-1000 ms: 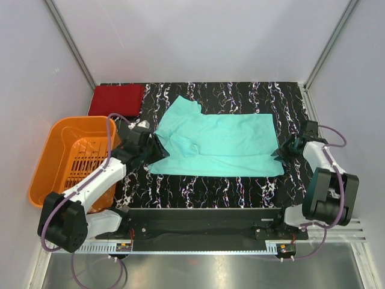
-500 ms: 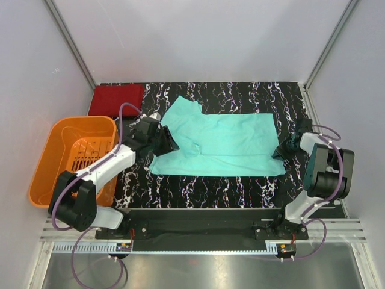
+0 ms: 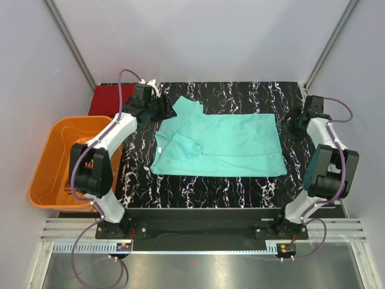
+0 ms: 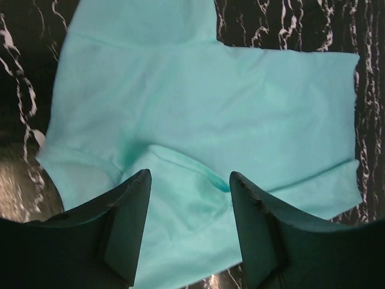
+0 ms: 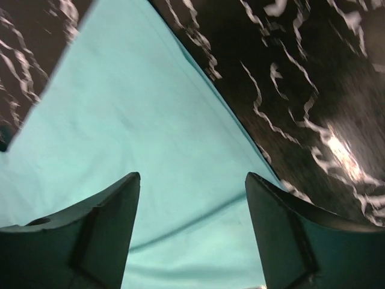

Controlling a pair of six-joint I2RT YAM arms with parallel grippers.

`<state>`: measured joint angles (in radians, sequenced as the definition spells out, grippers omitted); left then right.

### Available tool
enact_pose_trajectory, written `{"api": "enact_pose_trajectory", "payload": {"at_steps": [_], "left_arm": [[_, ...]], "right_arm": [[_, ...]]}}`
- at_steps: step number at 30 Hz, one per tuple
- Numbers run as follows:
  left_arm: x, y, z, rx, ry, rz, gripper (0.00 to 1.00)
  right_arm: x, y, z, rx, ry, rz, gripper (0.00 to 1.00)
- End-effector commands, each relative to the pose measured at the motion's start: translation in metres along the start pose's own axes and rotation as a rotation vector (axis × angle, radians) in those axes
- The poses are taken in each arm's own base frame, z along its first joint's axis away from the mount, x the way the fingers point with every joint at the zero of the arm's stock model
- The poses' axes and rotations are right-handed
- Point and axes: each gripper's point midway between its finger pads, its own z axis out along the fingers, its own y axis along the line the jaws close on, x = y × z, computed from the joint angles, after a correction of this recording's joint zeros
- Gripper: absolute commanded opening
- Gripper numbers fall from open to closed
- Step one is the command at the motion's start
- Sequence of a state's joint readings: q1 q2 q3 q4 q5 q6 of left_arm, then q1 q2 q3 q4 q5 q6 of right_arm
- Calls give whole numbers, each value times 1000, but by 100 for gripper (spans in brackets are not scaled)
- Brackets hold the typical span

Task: Fold and stack the t-shirts
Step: Fold the tshirt

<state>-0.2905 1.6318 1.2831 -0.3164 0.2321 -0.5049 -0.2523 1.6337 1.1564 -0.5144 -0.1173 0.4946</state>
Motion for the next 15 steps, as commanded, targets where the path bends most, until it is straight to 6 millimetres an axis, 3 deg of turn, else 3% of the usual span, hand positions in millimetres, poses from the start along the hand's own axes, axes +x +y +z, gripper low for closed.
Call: {"api": "enact_pose_trajectory", "payload": {"at_steps": [1,2,3,5,6,8,11,12,15], "left_arm": [[-24,7,32,45,20,112,58],[-30,11,38,49,31,147,53],[-31,20,48,28,50,154,51],[-35,38,67,6,91,166,45],[-36,44,72,-9,100,165,45],[-42,55,82,-23,106,190,45],[-49,61,94,-5,110,246,44],[-46,64,96,-11,127,251,42],[-48,76,103,-40,136,270,42]], "right_arm": [[-29,30,12,-92,-16,-47,80],[-27,27,26,-80,13,-52,82],[-40,36,27,-98,-6,-65,82],[-44,38,41,-102,7,-86,82],[-54,47,41,-125,-5,-104,82],[-55,47,55,-129,24,-141,80],[-63,53,70,-146,49,-192,66],[-71,58,69,-155,42,-203,48],[-76,57,79,-148,36,-233,47]]}}
